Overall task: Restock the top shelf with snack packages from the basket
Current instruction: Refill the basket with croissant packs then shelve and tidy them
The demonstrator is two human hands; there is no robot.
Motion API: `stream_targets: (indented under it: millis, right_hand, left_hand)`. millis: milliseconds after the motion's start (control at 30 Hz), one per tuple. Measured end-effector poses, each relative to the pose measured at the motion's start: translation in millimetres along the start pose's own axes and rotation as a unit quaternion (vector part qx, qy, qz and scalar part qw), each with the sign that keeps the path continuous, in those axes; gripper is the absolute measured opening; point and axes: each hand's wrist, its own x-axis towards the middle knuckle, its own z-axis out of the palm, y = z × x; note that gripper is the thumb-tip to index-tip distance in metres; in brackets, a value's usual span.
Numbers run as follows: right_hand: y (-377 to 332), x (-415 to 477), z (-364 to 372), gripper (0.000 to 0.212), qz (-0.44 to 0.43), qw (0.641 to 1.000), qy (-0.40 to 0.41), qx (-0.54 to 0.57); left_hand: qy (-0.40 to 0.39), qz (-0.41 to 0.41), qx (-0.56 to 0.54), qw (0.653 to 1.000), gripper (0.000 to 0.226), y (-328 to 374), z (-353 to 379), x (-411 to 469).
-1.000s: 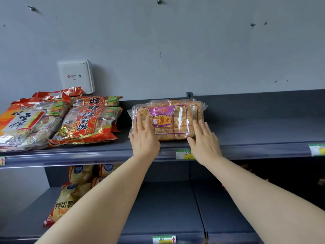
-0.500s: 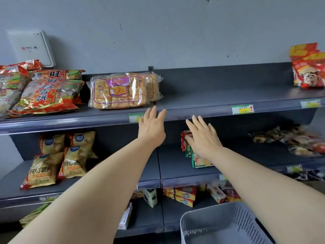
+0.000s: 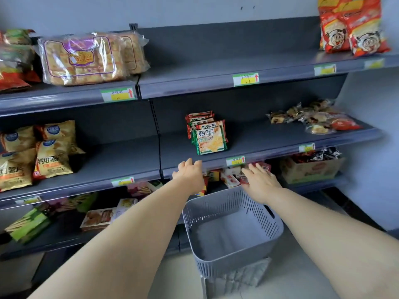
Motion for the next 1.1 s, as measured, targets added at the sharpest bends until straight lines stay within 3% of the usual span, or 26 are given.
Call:
stream_targets:
  millis: [200, 667, 1100]
  right_hand:
    - [31, -8, 53, 0.058, 0.035, 0.995, -0.089, -0.006]
    - [94, 43, 124, 0.063, 0.093, 0.978, -0.186, 0.003]
    - [119, 103, 167, 0.071, 0.115, 0.960, -0.252, 0.050]
  left_hand:
    - [-0.079, -0.015, 0.000, 0.997, 0.064, 6, 63, 1]
    - [-0.210, -0.044, -0.023, 0.977, 0.057, 16, 171, 73]
    - [-0.265, -0.112, -0.086, 0.954, 0.062, 28, 227, 122]
